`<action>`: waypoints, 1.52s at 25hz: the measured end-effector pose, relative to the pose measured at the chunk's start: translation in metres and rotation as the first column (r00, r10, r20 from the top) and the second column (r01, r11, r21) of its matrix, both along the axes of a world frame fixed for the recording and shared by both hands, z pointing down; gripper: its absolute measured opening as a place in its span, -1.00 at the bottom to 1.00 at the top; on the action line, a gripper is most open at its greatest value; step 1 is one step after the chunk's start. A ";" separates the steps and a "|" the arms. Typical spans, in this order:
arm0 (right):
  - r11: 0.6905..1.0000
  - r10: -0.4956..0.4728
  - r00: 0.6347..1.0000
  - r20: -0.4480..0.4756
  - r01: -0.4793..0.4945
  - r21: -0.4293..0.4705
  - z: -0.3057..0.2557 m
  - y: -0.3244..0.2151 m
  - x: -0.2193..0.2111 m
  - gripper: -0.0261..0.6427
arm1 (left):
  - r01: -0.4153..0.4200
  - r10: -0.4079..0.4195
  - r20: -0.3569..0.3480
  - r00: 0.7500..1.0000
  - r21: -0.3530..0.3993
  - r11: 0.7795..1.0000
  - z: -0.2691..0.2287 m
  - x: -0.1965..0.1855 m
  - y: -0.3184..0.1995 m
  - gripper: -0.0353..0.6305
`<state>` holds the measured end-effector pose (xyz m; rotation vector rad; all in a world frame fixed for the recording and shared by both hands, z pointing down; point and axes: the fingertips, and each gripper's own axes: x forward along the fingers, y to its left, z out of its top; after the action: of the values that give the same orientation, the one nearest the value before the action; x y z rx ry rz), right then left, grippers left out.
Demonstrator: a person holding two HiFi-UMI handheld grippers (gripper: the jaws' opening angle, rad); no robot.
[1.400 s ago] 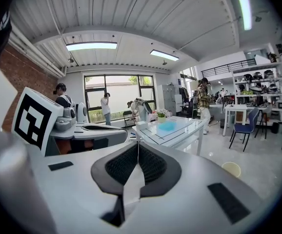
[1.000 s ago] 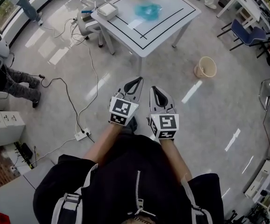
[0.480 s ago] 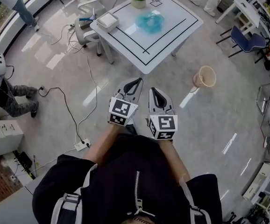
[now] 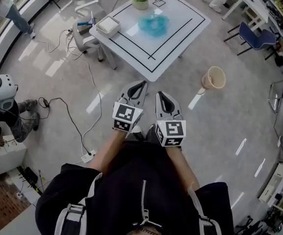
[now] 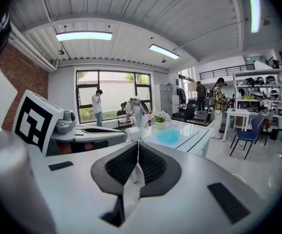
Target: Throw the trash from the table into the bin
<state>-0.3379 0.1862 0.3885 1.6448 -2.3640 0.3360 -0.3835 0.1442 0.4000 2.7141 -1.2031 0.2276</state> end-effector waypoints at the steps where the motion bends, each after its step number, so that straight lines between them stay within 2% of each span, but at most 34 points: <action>1: 1.000 0.004 1.000 -0.001 -0.004 -0.004 0.001 0.000 0.000 -0.89 | -0.004 0.004 -0.001 1.000 -0.002 1.000 0.001 0.001 0.000 -0.88; 9: 1.000 0.012 1.000 -0.003 -0.012 -0.026 0.010 -0.007 0.012 -0.89 | -0.010 0.010 -0.006 1.000 -0.028 1.000 0.010 0.016 -0.007 -0.88; 16: 0.999 -0.006 1.000 0.008 0.006 -0.032 0.017 -0.037 0.020 -0.89 | 0.018 -0.018 0.005 1.000 -0.030 0.999 0.017 0.018 -0.040 -0.88; 27: 0.998 -0.036 0.999 0.030 0.038 -0.050 0.028 -0.131 0.050 -0.89 | 0.052 -0.051 0.024 0.998 -0.047 0.998 0.030 0.044 -0.126 -0.88; 38: 0.983 -0.164 0.985 0.050 0.168 -0.074 0.017 -0.245 0.070 -0.89 | 0.157 -0.152 0.060 0.986 -0.088 0.984 0.026 0.063 -0.223 -0.88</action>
<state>-0.2676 -0.0587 0.4058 1.4083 -2.4663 0.4302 -0.3205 -0.0791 0.4256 2.5363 -1.3751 0.3280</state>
